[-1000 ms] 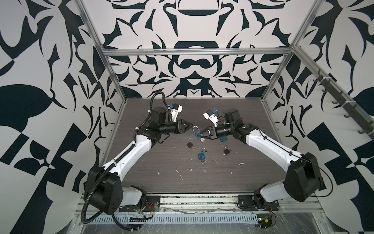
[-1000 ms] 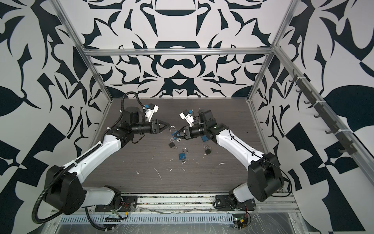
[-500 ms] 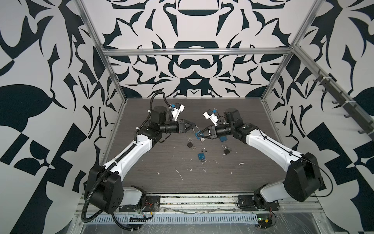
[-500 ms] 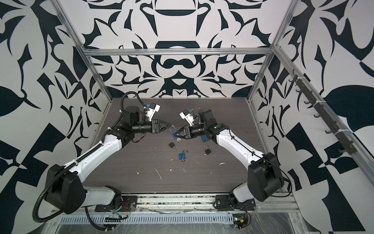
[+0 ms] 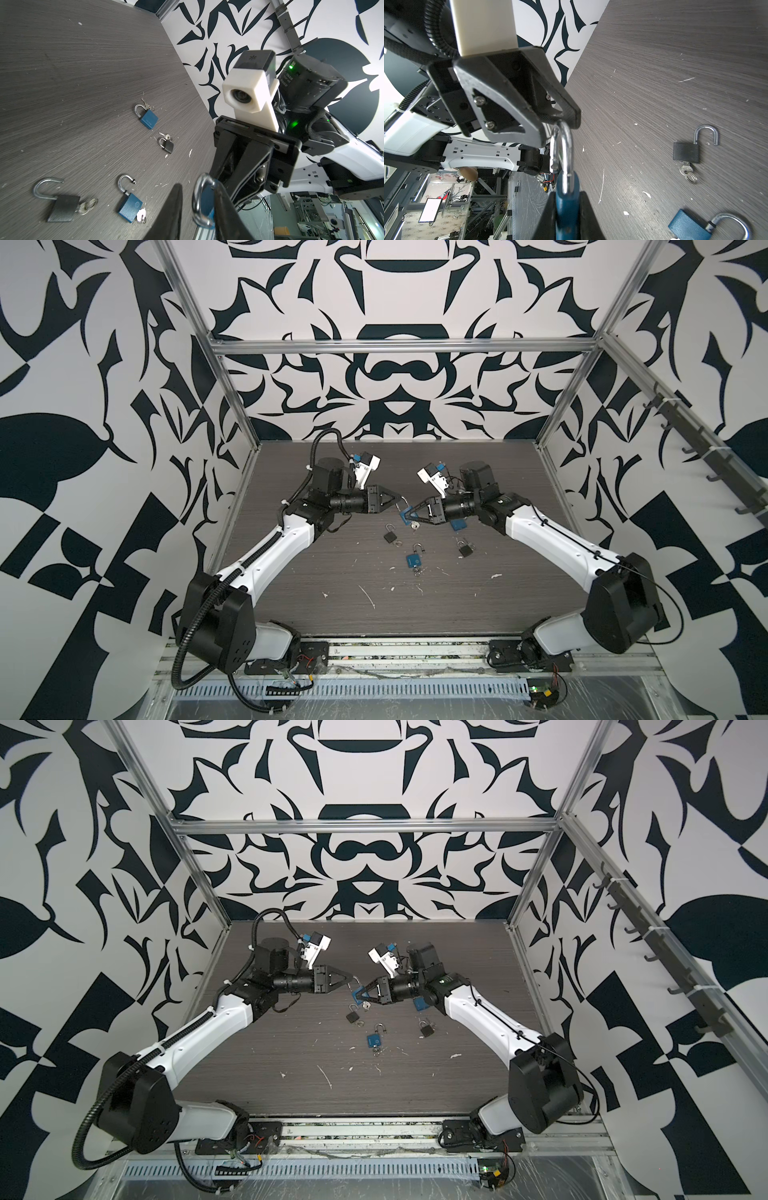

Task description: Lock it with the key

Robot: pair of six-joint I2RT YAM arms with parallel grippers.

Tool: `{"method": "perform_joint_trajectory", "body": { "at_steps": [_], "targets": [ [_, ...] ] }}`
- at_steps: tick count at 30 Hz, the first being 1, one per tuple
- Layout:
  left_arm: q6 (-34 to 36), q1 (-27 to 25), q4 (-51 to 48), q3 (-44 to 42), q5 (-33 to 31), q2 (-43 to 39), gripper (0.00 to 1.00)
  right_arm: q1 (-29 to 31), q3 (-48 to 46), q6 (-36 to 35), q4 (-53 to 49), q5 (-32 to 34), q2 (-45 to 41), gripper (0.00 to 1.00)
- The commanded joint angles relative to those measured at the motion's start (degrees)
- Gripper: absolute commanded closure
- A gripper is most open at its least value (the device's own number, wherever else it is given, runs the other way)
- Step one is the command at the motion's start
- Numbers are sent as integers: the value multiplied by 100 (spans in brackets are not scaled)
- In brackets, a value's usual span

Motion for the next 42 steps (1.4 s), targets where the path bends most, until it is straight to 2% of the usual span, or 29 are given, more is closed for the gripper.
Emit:
{"method": "perform_joint_trajectory", "body": {
  "at_steps": [1,17,21,25,33,42],
  "targets": [
    [3,12,98,-62,111,46,74,-24,144,67,367,-229,-195,100],
    [-28,12,138,-65,168,104,83,-22,144,173,481,-273,-200,100],
    [-24,12,133,-69,183,120,89,-24,144,218,529,-299,-194,100],
    [-24,12,159,-81,240,172,100,-23,90,373,772,-440,-211,100],
    [89,17,256,-173,176,260,100,-24,-96,1032,1551,-844,-255,100],
    [105,25,374,-238,141,365,100,-28,-249,1602,2225,-977,-496,100]
  ]
}}
